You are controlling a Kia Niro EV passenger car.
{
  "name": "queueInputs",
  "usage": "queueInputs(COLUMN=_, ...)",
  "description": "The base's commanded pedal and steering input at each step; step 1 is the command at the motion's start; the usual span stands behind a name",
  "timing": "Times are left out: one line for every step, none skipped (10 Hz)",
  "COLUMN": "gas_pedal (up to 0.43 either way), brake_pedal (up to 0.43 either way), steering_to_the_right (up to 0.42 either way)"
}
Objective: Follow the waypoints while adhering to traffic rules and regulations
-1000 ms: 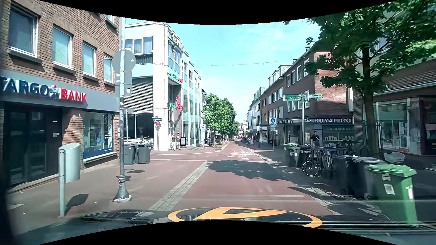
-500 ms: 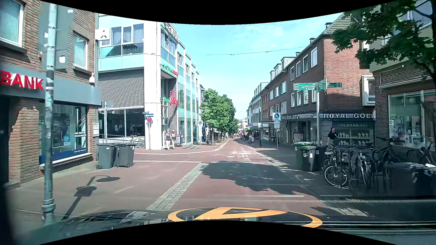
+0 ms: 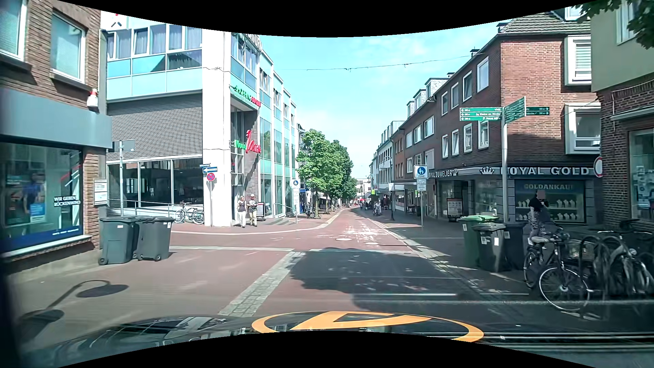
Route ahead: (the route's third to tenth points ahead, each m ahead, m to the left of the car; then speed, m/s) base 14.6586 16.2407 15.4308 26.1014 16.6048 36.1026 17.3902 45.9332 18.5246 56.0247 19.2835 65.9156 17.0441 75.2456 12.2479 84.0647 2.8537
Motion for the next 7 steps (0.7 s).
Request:
queueInputs(gas_pedal=0.000, brake_pedal=0.262, steering_to_the_right=0.015)
queueInputs(gas_pedal=0.000, brake_pedal=0.256, steering_to_the_right=0.015)
queueInputs(gas_pedal=0.000, brake_pedal=0.244, steering_to_the_right=0.016)
queueInputs(gas_pedal=0.000, brake_pedal=0.244, steering_to_the_right=0.016)
queueInputs(gas_pedal=0.000, brake_pedal=0.238, steering_to_the_right=0.016)
queueInputs(gas_pedal=0.000, brake_pedal=0.244, steering_to_the_right=0.016)
queueInputs(gas_pedal=0.000, brake_pedal=0.238, steering_to_the_right=0.015)
